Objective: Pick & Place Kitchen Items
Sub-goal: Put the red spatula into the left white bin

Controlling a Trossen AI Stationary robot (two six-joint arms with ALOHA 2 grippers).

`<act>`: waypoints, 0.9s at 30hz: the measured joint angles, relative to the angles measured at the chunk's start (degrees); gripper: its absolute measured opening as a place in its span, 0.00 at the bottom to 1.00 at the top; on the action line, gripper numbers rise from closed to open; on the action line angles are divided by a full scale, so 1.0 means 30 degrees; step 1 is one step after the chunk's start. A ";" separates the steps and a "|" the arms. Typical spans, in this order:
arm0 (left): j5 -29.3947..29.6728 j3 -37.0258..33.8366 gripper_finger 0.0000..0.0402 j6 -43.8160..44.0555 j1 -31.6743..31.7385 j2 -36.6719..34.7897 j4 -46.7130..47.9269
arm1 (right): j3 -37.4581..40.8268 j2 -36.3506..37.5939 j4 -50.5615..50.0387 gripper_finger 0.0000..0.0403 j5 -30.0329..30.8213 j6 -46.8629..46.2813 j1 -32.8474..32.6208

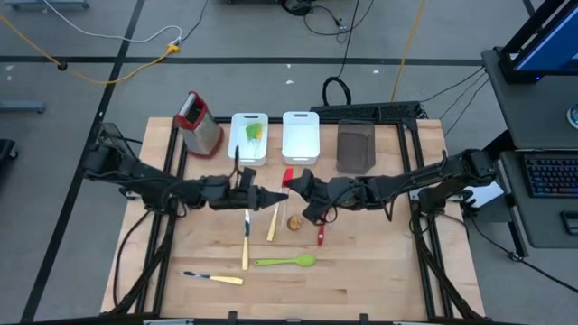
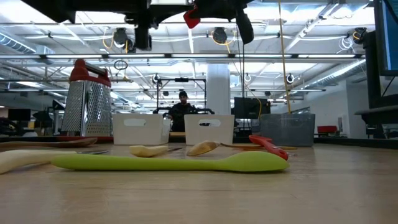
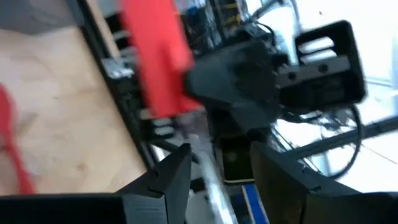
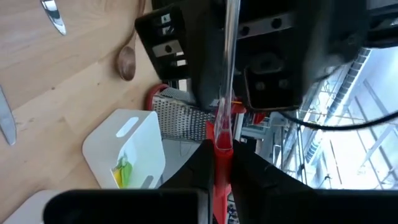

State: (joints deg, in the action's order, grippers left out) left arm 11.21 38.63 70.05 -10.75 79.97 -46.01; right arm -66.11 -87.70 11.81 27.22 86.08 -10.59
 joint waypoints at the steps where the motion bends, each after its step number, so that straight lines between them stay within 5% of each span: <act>1: -0.0288 0.0269 0.42 0.0071 0.0037 0.0199 0.0024 | 0.0000 0.0006 0.0025 0.05 0.0008 0.0062 -0.0007; 11: -0.1899 0.1350 0.40 0.0822 0.0497 0.1578 0.0820 | 0.0000 0.0007 -0.0022 0.05 0.0629 0.0110 -0.0011; 20: -0.2715 0.1342 0.05 0.0328 0.0729 0.1600 0.0642 | -0.0003 0.0006 -0.0037 0.05 0.1061 0.0218 -0.0327; 27: -0.3574 0.1342 0.01 0.0408 0.0956 0.1600 0.0747 | -0.0007 0.0029 -0.0066 0.05 0.1164 0.0204 -0.0620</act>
State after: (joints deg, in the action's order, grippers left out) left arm 0.48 42.65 71.28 -7.88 84.77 -43.77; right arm -66.13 -87.61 11.62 30.71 86.69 -12.45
